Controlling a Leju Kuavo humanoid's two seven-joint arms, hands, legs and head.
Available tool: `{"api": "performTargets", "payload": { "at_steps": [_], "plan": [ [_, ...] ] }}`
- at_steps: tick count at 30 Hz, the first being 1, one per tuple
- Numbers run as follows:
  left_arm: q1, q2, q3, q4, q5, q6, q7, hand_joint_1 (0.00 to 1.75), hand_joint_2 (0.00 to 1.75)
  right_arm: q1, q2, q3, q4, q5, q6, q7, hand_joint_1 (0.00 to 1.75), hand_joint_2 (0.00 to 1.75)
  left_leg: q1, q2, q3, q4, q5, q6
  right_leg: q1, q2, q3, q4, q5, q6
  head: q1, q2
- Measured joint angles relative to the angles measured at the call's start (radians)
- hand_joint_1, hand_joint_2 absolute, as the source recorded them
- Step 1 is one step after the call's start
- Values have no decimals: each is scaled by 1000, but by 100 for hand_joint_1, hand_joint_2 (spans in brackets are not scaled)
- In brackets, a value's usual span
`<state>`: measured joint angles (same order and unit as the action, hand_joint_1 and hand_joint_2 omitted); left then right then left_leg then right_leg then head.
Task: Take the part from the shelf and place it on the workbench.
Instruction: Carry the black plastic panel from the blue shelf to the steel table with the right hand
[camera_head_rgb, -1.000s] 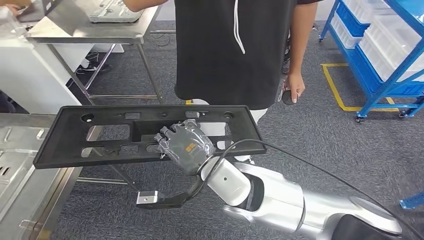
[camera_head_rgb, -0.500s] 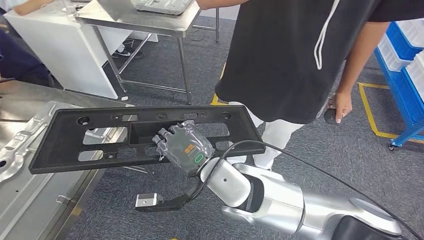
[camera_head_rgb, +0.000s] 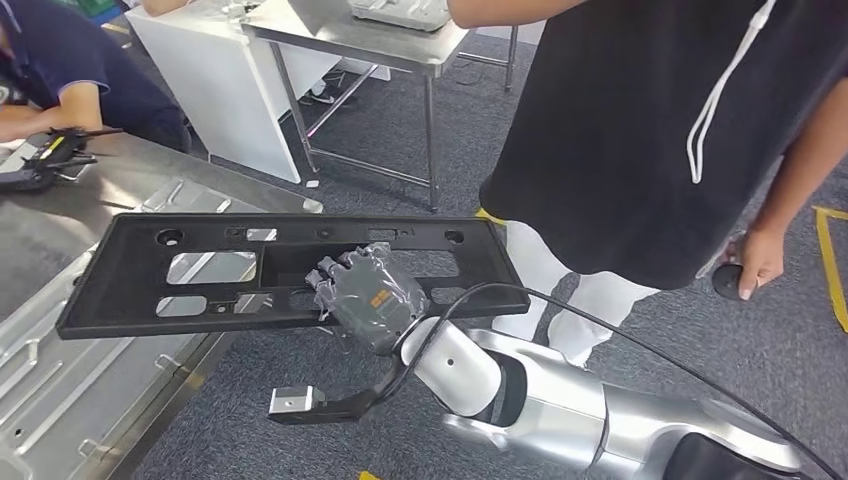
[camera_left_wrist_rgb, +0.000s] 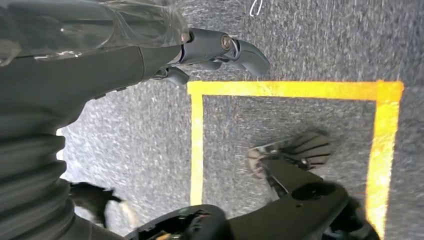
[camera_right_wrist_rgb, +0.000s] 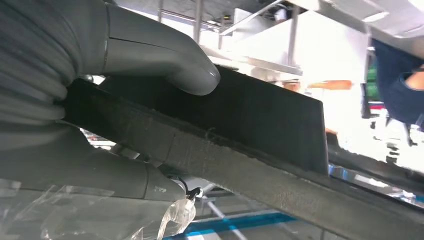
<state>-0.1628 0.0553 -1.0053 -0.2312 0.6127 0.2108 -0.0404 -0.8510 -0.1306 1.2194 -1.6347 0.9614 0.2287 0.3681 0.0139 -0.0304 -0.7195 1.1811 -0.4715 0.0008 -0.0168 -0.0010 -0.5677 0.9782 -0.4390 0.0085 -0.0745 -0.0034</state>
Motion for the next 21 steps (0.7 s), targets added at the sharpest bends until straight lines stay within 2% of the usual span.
{"api": "performTargets", "payload": {
  "at_steps": [1, 2, 3, 4, 5, 7, 8, 10, 11, 13, 15, 16, 17, 18, 19, 20, 21],
  "plan": [
    [-2, 0, 0, 0, 0, 0, 0, 0, 175, 1, 0, 0, 0, -1, 0, 0, 175, 175, 2, 11, -32, 57, -16, -3, 1, -14, 3, 0, -3, -1, 0, 0],
    [-3, 0, 0, 0, 0, 0, 0, 0, 175, 2, 0, 0, 0, -2, 0, -1, 175, 175, 4, 17, -49, 83, -17, -5, 2, -27, 5, 0, -6, -1, 0, 0],
    [-3, 0, 0, 0, 0, 0, 0, 0, 175, 2, 0, 0, 0, -3, 0, -1, 175, 175, 6, 22, -44, 68, 0, -7, 2, -39, 8, 0, -10, 0, 0, 0],
    [-3, 0, 0, 0, 0, 0, 0, 0, 175, 2, 1, 0, 0, -4, 0, -2, 175, 175, 7, 30, -20, 16, 30, -7, 2, -51, 13, 0, -14, 3, -1, 0],
    [-3, 0, 0, 0, 0, 0, 0, 0, 175, 2, 1, 0, 0, -5, 0, -3, 175, 175, 7, 48, 17, -57, 64, -5, 2, -62, 19, 0, -19, 6, -1, 0],
    [-7, 0, 0, 0, -1, 0, 0, 0, 175, -1, 1, 0, 0, -7, 0, -3, 175, 175, -2, 83, 78, -174, 103, 3, 8, -81, 27, 1, -28, 16, 1, 0],
    [-9, 0, 0, 0, -1, 0, 0, 0, 175, -1, 1, 0, 0, -7, 0, -4, 175, 175, -7, 92, 90, -198, 107, 9, 11, -89, 30, 0, -32, 21, 3, 0],
    [-9, 0, 0, 0, -2, 0, 0, 0, 175, -2, 2, 0, 0, -7, 0, -5, 175, 175, -13, 73, 90, -204, 105, 23, 12, -106, 34, -2, -37, 31, 6, 0],
    [-7, 0, 0, 0, -1, 0, 0, 0, 175, -2, 2, -1, 0, -7, 0, -6, 175, 175, -12, 62, 92, -207, 105, 29, 10, -103, 36, 2, -44, 37, 6, 0],
    [-7, 0, 0, 0, -2, 0, 0, 0, 175, -3, 2, -1, 0, -7, 1, -6, 175, 175, -8, 39, 98, -211, 107, 43, 5, -64, 15, 57, -79, 43, 8, 0],
    [-12, 1, 0, 0, -2, 0, 0, 0, 175, -1, 0, -1, 0, -6, 3, -7, 175, 175, -7, 16, 101, -213, 106, 53, 4, -17, -53, 193, -137, 42, 10, 0],
    [-13, 1, 0, 0, -2, 0, 0, 0, 175, 1, -1, -1, 0, -6, 4, -8, 175, 175, -8, 2, 102, -212, 105, 55, 4, -8, -92, 260, -158, 42, 11, 0],
    [-13, 1, 0, 0, -2, -1, 0, 0, 175, 3, -2, 0, 0, -6, 6, -8, 175, 175, -9, -13, 103, -212, 104, 56, 5, -4, -120, 299, -161, 42, 11, 0],
    [-11, 1, 0, 0, -2, -2, 0, 0, 175, 5, -3, 0, 0, -5, 7, -8, 175, 175, -9, -28, 105, -212, 104, 56, 5, -1, -129, 300, -145, 42, 11, 0],
    [-10, 1, 0, 0, -2, -2, 0, 0, 175, 5, -3, 0, 0, -5, 8, -8, 175, 175, -8, -43, 107, -212, 104, 56, 4, 2, -118, 260, -112, 41, 11, 0],
    [-9, 1, 0, 0, -2, -2, 0, 0, 175, 5, -3, 0, 0, -4, 9, -8, 175, 175, -8, -58, 109, -211, 103, 54, 3, 16, -92, 192, -71, 39, 11, 0],
    [-9, 1, 0, 0, -3, -2, 0, 0, 175, 5, -3, 1, 0, -2, 9, -8, 175, 175, -8, -72, 108, -209, 102, 51, 0, 41, -62, 118, -37, 38, 12, 0]
  ]
}}
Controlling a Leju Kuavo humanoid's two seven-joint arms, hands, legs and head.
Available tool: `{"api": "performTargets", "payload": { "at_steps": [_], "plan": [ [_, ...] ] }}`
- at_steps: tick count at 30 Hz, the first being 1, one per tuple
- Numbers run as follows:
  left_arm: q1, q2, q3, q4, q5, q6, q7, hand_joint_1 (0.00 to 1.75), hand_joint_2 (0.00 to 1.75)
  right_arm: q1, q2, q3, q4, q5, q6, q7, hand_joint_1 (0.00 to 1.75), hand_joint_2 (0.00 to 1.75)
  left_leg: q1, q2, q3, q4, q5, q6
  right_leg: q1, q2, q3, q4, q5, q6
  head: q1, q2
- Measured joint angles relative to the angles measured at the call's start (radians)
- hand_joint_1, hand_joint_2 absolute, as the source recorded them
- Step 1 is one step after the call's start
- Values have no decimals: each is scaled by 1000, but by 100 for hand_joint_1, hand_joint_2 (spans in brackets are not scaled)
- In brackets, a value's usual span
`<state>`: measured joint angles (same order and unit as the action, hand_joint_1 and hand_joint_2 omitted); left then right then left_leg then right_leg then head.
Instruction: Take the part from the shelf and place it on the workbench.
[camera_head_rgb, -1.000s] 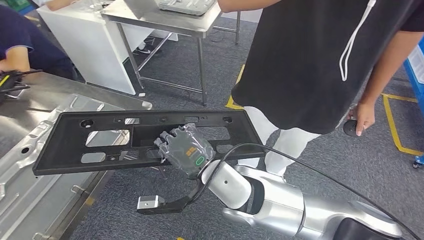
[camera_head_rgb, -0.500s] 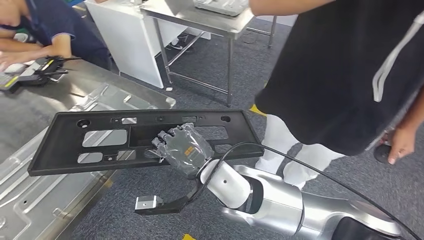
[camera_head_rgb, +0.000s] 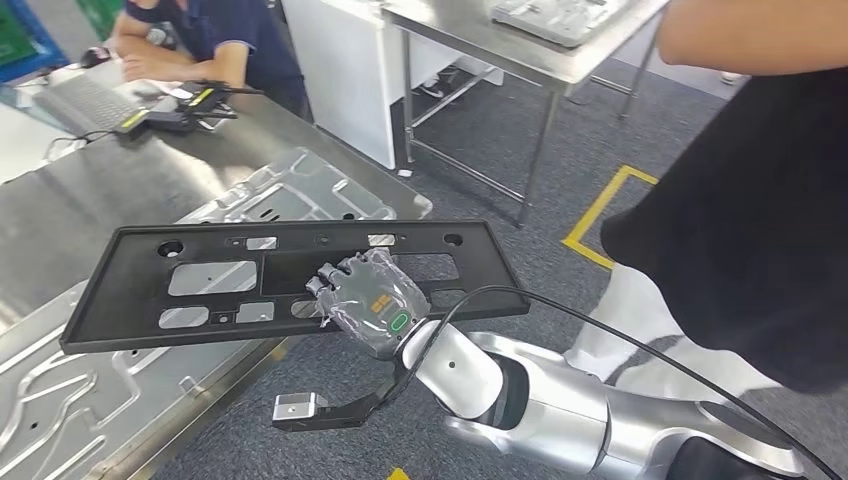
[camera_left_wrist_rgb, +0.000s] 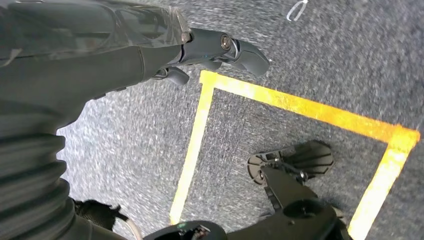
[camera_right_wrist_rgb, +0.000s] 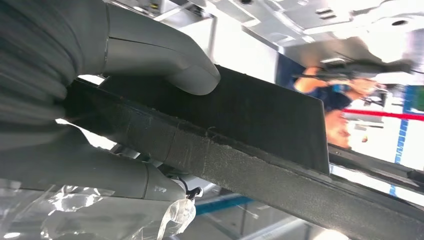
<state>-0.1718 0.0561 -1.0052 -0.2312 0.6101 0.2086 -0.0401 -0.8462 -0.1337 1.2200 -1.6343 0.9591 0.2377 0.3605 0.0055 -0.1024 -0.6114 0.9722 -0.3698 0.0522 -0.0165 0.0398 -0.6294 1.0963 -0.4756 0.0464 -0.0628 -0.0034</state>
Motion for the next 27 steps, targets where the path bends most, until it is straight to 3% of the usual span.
{"api": "performTargets", "payload": {
  "at_steps": [2, 3, 5, 7, 9, 11, 12, 13, 14, 16, 18, 20, 22, 24, 25, 26, 27],
  "plan": [
    [0, 0, 0, 0, 0, 0, 0, 0, 175, 0, 0, 0, 0, 3, 1, 0, 175, 175, 0, -25, -4, 2, -2, -10, -3, 34, 39, -92, 35, -5, 0, 0],
    [1, 0, 0, 0, 0, 0, 0, 0, 175, -1, 0, 0, 0, 4, 2, 1, 175, 175, 2, -35, -7, 2, -1, -18, -1, 37, 44, -105, 37, -9, -1, 0],
    [6, 1, 0, 0, -1, 0, 1, 0, 175, -3, 1, 0, 0, 6, 3, 1, 175, 175, 7, -43, -12, 1, 0, -31, 3, 14, 47, -109, 41, -22, -1, 0],
    [8, 1, 0, 0, -1, 0, 1, 0, 175, -6, 3, 0, 0, 7, 3, 2, 175, 175, 7, 3, -36, 49, -27, -40, 2, -11, 53, -117, 45, -35, -3, 0],
    [4, 0, 0, 0, -2, 0, 1, 0, 175, -7, 4, 0, 0, 8, 3, 2, 175, 175, 6, 64, -97, 173, -85, -47, 4, -37, 57, -120, 44, -43, -6, 0],
    [2, 0, 0, 0, -4, 0, 2, 0, 175, -6, 3, 1, 0, 9, 3, 2, 175, 175, 9, 86, -153, 284, -122, -53, 6, -65, 58, -120, 41, -45, -7, 0],
    [3, -1, 0, 0, -4, 0, 3, 0, 175, -5, 3, 1, 0, 9, 3, 1, 175, 175, 10, 90, -157, 293, -117, -54, 6, -77, 58, -120, 39, -44, -7, 0],
    [4, -1, 0, 0, -5, 0, 5, 0, 175, -5, 3, 2, 0, 9, 3, 1, 175, 175, 11, 96, -140, 260, -97, -54, 6, -89, 60, -120, 37, -43, -7, 0],
    [4, -1, 0, 0, -5, 0, 6, 0, 175, -5, 4, 2, 0, 10, 3, 1, 175, 175, 11, 108, -104, 192, -66, -53, 6, -101, 63, -120, 34, -40, -7, 0],
    [2, 0, 0, 0, -5, 0, 9, 0, 175, -6, 4, 2, 0, 10, 3, 1, 175, 175, 4, 153, -31, 55, -21, -45, 11, -122, 70, -119, 26, -31, -7, 0],
    [2, 0, 0, 0, -5, 0, 10, 0, 175, -6, 4, 2, 0, 10, 4, 2, 175, 175, -6, 171, -4, 3, -12, -34, 16, -141, 75, -119, 20, -22, -5, 0],
    [4, 0, 0, 0, -5, 0, 11, 0, 175, -6, 5, 2, -1, 9, 4, 2, 175, 175, -6, 145, -2, -1, -9, -22, 16, -157, 80, -120, 13, -12, -3, 0],
    [5, 0, 0, 0, -8, 0, 12, 0, 175, -7, 5, 2, -1, 10, 5, 2, 175, 175, -2, 121, 3, -7, -5, -11, 11, -129, 70, -82, -14, -3, -2, 0],
    [1, 1, 0, 0, -11, 0, 13, 0, 175, -6, 4, 2, -2, 10, 8, 2, 175, 175, 0, 96, 7, -9, -5, -2, 7, -74, 15, 37, -70, 2, 0, 0],
    [-1, 2, 0, 0, -12, 0, 13, 0, 175, -5, 3, 2, -2, 10, 10, 1, 175, 175, 0, 82, 8, -9, -5, 1, 6, -58, -24, 108, -96, 2, 1, 0],
    [-2, 2, 0, 0, -13, 1, 13, 0, 175, -4, 2, 3, -3, 9, 12, 1, 175, 175, 0, 68, 8, -9, -5, 2, 6, -50, -57, 162, -109, 3, 1, 0],
    [-3, 2, 0, 0, -14, 1, 13, 0, 175, -4, 2, 3, -3, 9, 14, 0, 175, 175, 0, 53, 9, -9, -5, 2, 6, -46, -74, 179, -102, 3, 2, 0]
  ]
}}
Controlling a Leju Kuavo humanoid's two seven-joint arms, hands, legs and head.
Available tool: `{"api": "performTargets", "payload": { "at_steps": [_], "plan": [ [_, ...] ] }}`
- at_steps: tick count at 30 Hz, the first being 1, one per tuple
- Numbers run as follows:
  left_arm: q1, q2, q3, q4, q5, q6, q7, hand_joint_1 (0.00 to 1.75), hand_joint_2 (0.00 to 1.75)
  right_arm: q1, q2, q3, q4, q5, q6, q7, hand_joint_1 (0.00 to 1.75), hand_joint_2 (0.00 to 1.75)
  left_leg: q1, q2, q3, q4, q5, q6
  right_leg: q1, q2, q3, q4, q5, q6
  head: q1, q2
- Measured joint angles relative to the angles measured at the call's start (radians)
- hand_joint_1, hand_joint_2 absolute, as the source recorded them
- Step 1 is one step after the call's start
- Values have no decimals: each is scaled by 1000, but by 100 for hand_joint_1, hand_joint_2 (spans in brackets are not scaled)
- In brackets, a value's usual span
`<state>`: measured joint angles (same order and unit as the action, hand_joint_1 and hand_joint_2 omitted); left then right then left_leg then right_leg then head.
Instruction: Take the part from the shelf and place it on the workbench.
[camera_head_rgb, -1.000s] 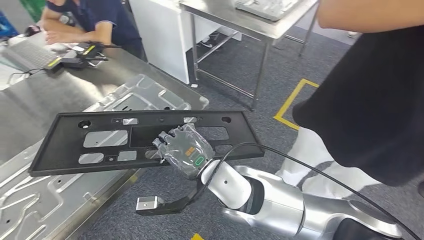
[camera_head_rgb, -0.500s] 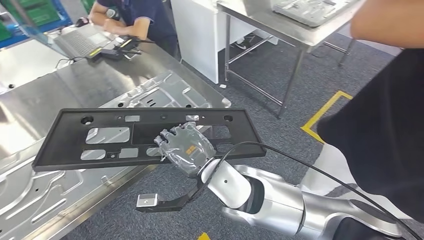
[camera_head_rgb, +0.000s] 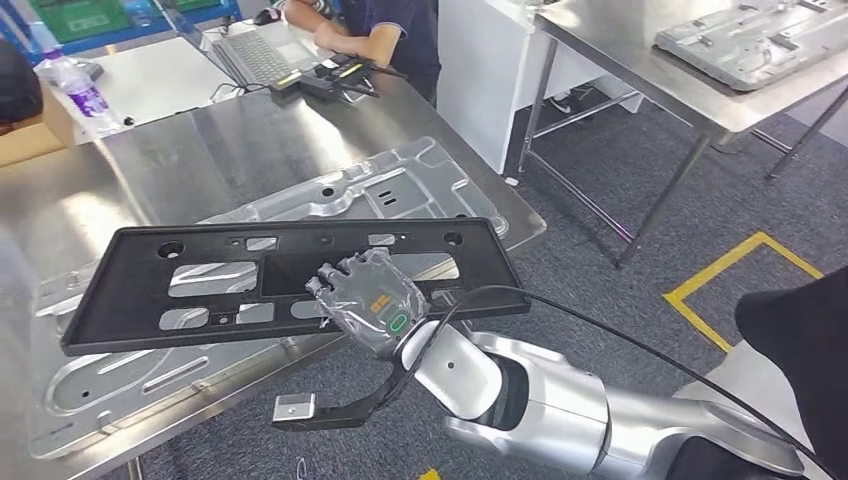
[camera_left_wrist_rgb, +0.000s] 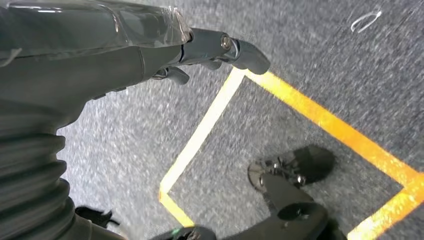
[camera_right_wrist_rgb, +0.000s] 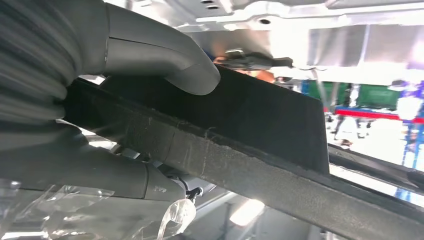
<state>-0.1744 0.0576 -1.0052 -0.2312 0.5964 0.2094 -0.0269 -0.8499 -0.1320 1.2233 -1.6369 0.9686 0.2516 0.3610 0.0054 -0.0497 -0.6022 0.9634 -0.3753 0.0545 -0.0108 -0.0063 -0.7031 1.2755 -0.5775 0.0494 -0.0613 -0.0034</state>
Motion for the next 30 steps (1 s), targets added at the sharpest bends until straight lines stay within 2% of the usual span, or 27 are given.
{"api": "performTargets", "payload": {
  "at_steps": [1, 2, 4, 5, 6, 8, 9, 11, 12, 13, 14, 15, 16, 17, 19, 21, 23, 24, 26, 27, 28, 29, 30],
  "plan": [
    [0, 0, 0, 0, -1, 0, 0, 0, 175, 0, 0, 0, 0, 0, 1, -1, 175, 175, 1, -15, 1, 0, 0, 0, -1, 3, 3, -24, 26, 0, 0, 0],
    [1, 0, 0, 0, -1, 0, 0, 0, 175, -1, 0, 0, 0, -1, 2, -2, 175, 175, 2, -30, 3, 1, -1, -1, -2, 10, 25, -83, 64, -1, 0, 0],
    [-1, 0, 0, 0, -1, 0, 0, 0, 175, -1, 0, 1, 0, -2, 3, -5, 175, 175, 3, -59, 3, 4, -4, -8, -8, 51, 84, -224, 130, -3, 0, 0],
    [-2, 0, 0, 0, -2, 0, 0, 0, 175, -2, 0, 1, 0, -3, 4, -6, 175, 175, 3, -70, 1, 5, -5, -13, -10, 66, 103, -268, 145, -5, 0, 0],
    [-1, 0, 0, 0, -2, 0, 1, 0, 175, -2, 0, 1, 0, -3, 5, -7, 175, 175, 4, -80, -1, 4, -5, -20, -9, 75, 112, -288, 148, -7, 0, 0],
    [3, 1, 0, 0, -2, 0, 1, 0, 175, -3, 2, 1, 0, -4, 6, -8, 175, 175, 8, -94, -6, 2, -4, -32, -6, 54, 114, -293, 150, -18, 0, 0],
    [5, 2, 0, 0, -2, 0, 2, 0, 175, -5, 3, 1, 0, -4, 7, -8, 175, 175, 8, -79, -12, 10, -9, -38, -5, 44, 115, -295, 151, -25, -1, 0],
    [4, 2, 0, 0, -2, 0, 2, 0, 175, -8, 6, 2, 0, -5, 9, -8, 175, 175, 7, -21, -47, 81, -47, -45, -6, 21, 117, -298, 152, -36, -4, 0],
    [1, 2, 0, 0, -2, 0, 1, 0, 175, -8, 6, 2, 0, -7, 10, -8, 175, 175, 6, 10, -78, 145, -77, -48, -4, 9, 118, -298, 150, -40, -5, 0],
    [-2, 2, 0, 0, -1, 0, 1, 0, 175, -8, 6, 2, 1, -9, 12, -8, 175, 175, 7, 25, -114, 215, -105, -51, -2, -4, 119, -298, 148, -43, -5, 0],
    [-3, 2, 0, 0, -1, -1, 2, 0, 175, -8, 6, 3, 2, -12, 13, -8, 175, 175, 8, 31, -143, 271, -122, -53, 0, -16, 119, -298, 147, -45, -6, 0],
    [-3, 2, 0, 0, -1, -1, 3, 0, 175, -8, 6, 4, 4, -15, 14, -9, 175, 175, 8, 35, -158, 296, -123, -55, 1, -28, 120, -298, 145, -45, -6, 0],
    [-2, 2, 0, 0, -2, -2, 4, 0, 175, -8, 6, 4, 5, -19, 14, -10, 175, 175, 8, 39, -151, 280, -107, -55, 1, -40, 122, -298, 143, -45, -6, 0],
    [-2, 2, 0, 0, -2, -2, 6, 0, 175, -8, 7, 5, 7, -21, 14, -11, 175, 175, 8, 47, -125, 228, -77, -54, 1, -52, 125, -298, 140, -44, -6, 0],
    [-3, 2, 0, 0, -2, -2, 8, 0, 175, -9, 9, 5, 10, -23, 14, -12, 175, 175, 1, 94, -52, 85, -19, -47, 5, -73, 133, -297, 132, -37, -6, 0],
    [-6, 2, 0, 0, -2, -2, 10, 0, 175, -11, 10, 5, 16, -25, 13, -12, 175, 175, -9, 122, -18, 14, -2, -35, 11, -92, 141, -297, 123, -27, -4, 0],
    [-6, 2, 0, 0, -2, -2, 14, 0, 175, -12, 12, 7, 22, -28, 13, -13, 175, 175, -12, 101, -17, 9, -5, -23, 13, -114, 148, -299, 117, -17, -2, 0],
    [-3, 2, 0, 0, -2, -2, 17, 0, 175, -12, 13, 7, 24, -29, 13, -14, 175, 175, -10, 88, -14, 6, -4, -18, 11, -111, 151, -295, 110, -11, -2, 0],
    [0, 3, 0, 0, 0, -2, 21, 0, 175, -14, 15, 8, 27, -31, 13, -14, 175, 175, -3, 63, -6, 0, -1, -7, 7, -70, 132, -238, 73, -3, 0, 0],
    [1, 3, 0, 0, 1, -2, 22, 0, 175, -14, 15, 9, 29, -32, 13, -14, 175, 175, -1, 50, -4, -1, 0, -3, 4, -39, 105, -179, 44, 0, 1, 0],
    [0, 3, 0, 0, 2, -2, 22, 0, 175, -13, 14, 10, 32, -33, 13, -14, 175, 175, 0, 37, -3, -1, -1, 1, 3, -18, 68, -107, 14, 1, 2, 0],
    [0, 3, 0, 0, 2, -2, 22, 0, 175, -10, 14, 11, 36, -35, 14, -14, 175, 175, 0, 22, -2, -1, -1, 3, 3, -8, 34, -45, -5, 2, 3, 0],
    [1, 3, 0, 0, 3, -2, 23, 0, 175, -8, 13, 13, 39, -36, 16, -14, 175, 175, 0, 7, -2, 0, -2, 3, 2, -3, 11, -12, -7, 3, 3, 0]
  ]
}}
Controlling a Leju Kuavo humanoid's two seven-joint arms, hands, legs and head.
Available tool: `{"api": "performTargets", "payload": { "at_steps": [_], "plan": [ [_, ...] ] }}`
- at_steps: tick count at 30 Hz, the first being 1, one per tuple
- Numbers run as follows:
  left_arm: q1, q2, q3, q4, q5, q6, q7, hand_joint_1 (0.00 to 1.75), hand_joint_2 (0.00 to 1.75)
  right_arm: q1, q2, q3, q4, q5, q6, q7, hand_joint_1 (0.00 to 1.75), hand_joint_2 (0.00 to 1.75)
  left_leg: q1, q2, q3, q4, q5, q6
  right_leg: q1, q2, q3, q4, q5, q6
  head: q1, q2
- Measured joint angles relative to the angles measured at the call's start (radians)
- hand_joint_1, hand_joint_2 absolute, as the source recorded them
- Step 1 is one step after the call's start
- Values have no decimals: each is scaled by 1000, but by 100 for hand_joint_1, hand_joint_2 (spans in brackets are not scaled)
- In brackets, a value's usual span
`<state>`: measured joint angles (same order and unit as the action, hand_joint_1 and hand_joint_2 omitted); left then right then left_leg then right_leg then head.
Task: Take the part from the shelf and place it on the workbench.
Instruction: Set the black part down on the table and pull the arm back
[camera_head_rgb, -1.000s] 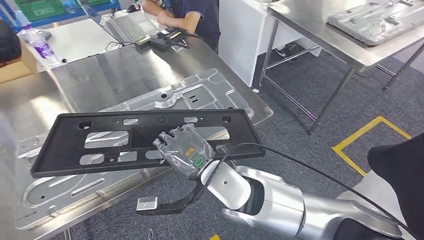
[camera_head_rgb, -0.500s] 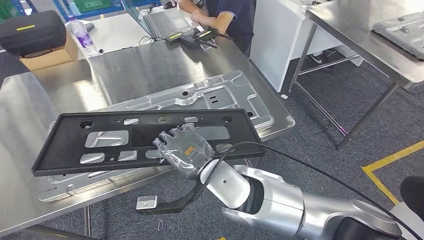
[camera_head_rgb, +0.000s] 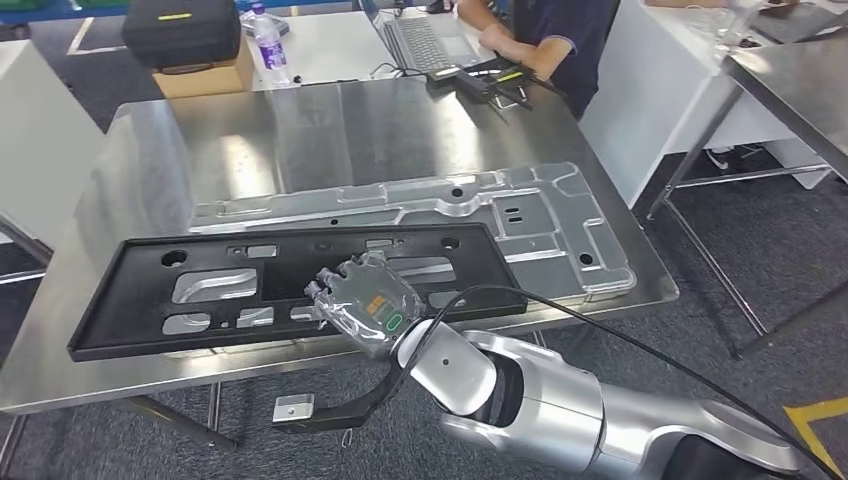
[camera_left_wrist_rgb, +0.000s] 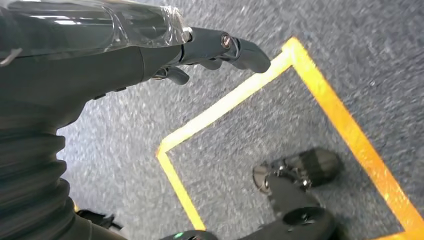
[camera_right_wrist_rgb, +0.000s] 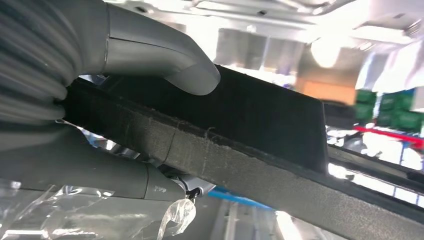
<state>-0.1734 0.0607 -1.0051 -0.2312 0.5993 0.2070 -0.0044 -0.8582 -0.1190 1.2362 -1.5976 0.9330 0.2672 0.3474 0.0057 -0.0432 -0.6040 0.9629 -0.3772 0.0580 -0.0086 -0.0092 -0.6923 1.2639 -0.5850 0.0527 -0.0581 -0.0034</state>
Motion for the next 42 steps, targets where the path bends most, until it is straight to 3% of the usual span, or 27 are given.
{"api": "performTargets", "payload": {
  "at_steps": [1, 2, 4, 5, 6, 8, 10, 11, 13, 15, 16, 17, 20, 22, 26, 33, 37, 40, 42],
  "plan": [
    [2, 0, 0, 0, 0, 0, 0, 0, 175, 2, 0, 1, 3, 0, 1, 1, 175, 175, 0, -16, 1, 0, 0, 0, -1, 2, -6, -4, 17, 0, 0, 0],
    [3, 0, 0, 0, 0, 0, 0, 0, 175, 2, 0, 1, 6, 0, 3, 2, 175, 175, 1, -31, 2, 1, -1, -1, -2, 6, 8, -46, 49, 0, 0, 0],
    [3, -1, 0, 0, 0, 0, 0, 0, 175, 1, 0, 2, 9, -3, 4, 3, 175, 175, 2, -59, 3, 4, -4, -7, -7, 36, 65, -185, 122, -1, 0, 0],
    [3, -1, 0, 0, 0, 0, 0, 0, 175, 1, 0, 2, 10, -6, 6, 2, 175, 175, 2, -71, 2, 5, -5, -11, -9, 52, 87, -239, 142, -3, 0, 0],
    [3, -1, 0, 0, 0, 0, 1, 0, 175, 1, 0, 2, 11, -11, 8, 2, 175, 175, 2, -80, 0, 6, -6, -17, -10, 64, 101, -271, 150, -6, 0, 0],
    [7, 0, 0, 0, 0, 0, 2, 0, 175, 1, 1, 2, 12, -20, 13, 3, 175, 175, 6, -91, -4, 4, -7, -29, -7, 60, 104, -281, 150, -17, 0, 0],
    [13, 1, 0, 0, 1, 1, 7, 0, 175, 0, 4, 2, 13, -22, 14, 5, 175, 175, 8, -67, -12, 20, -19, -40, -7, 49, 107, -286, 153, -30, -1, 0],
    [13, 1, 0, 0, 4, 1, 10, 0, 175, 0, 5, 2, 14, -22, 13, 5, 175, 175, 7, -41, -28, 56, -40, -45, -8, 43, 109, -288, 154, -36, -3, 0],
    [9, 0, 0, 0, 10, 2, 18, 0, 175, 0, 6, 2, 16, -22, 12, 7, 175, 175, 5, 12, -86, 181, -99, -53, -7, 34, 113, -289, 152, -43, -6, 0],
    [7, 0, 1, 0, 16, 2, 27, 0, 175, 2, 6, 3, 20, -22, 15, 9, 175, 175, 9, 27, -145, 295, -134, -59, -7, 23, 114, -289, 149, -47, -7, 0],
    [9, 0, 2, 0, 19, 3, 31, 0, 175, 2, 6, 4, 21, -23, 18, 10, 175, 175, 11, 30, -151, 303, -127, -61, -7, 18, 116, -289, 147, -47, -7, 0],
    [10, 0, 2, 0, 22, 4, 35, 0, 175, 2, 6, 5, 22, -24, 24, 13, 175, 175, 13, 33, -135, 268, -102, -63, -7, 15, 119, -289, 145, -46, -7, 0],
    [11, 0, 3, 0, 28, 10, 38, 0, 175, -4, 6, 6, 24, -27, 49, 28, 175, 175, 12, 48, -32, 62, -18, -57, -3, 8, 128, -288, 135, -34, -6, 0],
    [12, 0, 4, 0, 29, 12, 39, 0, 175, -10, 5, 7, 25, -29, 64, 35, 175, 175, 9, 50, -6, 10, -10, -50, 4, 6, 129, -286, 129, -30, -5, 0],
    [19, -2, 4, 0, 28, 13, 45, 0, 175, -16, -2, 7, 25, -29, 89, 43, 175, 175, 8, 40, -5, 7, -9, -47, 4, -1, 132, -290, 128, -45, -3, 0],
    [18, -2, 4, 0, 12, 10, 38, 0, 175, -23, -11, 13, 25, -29, 101, 46, 175, 175, 5, 38, -6, 8, -11, -38, 3, -4, 139, -302, 133, -25, -3, 0],
    [18, -2, 4, 0, 12, 10, 34, 0, 175, -23, -12, 15, 25, -31, 103, 45, 175, 175, 4, 38, -5, 8, -11, -37, 3, -4, 140, -303, 133, -21, -3, 0],
    [17, -1, 4, 0, 11, 11, 33, 0, 175, -25, -12, 15, 24, -32, 104, 45, 175, 175, 12, 38, 15, -22, -1, -18, 2, -5, 148, -310, 135, -8, -3, 0],
    [15, -2, 4, 0, 11, 11, 31, 0, 175, -31, -14, 16, 24, -33, 105, 45, 175, 175, 21, 39, 41, -56, 13, -5, 1, 1, 126, -253, 101, -5, -2, 0]
  ]
}}
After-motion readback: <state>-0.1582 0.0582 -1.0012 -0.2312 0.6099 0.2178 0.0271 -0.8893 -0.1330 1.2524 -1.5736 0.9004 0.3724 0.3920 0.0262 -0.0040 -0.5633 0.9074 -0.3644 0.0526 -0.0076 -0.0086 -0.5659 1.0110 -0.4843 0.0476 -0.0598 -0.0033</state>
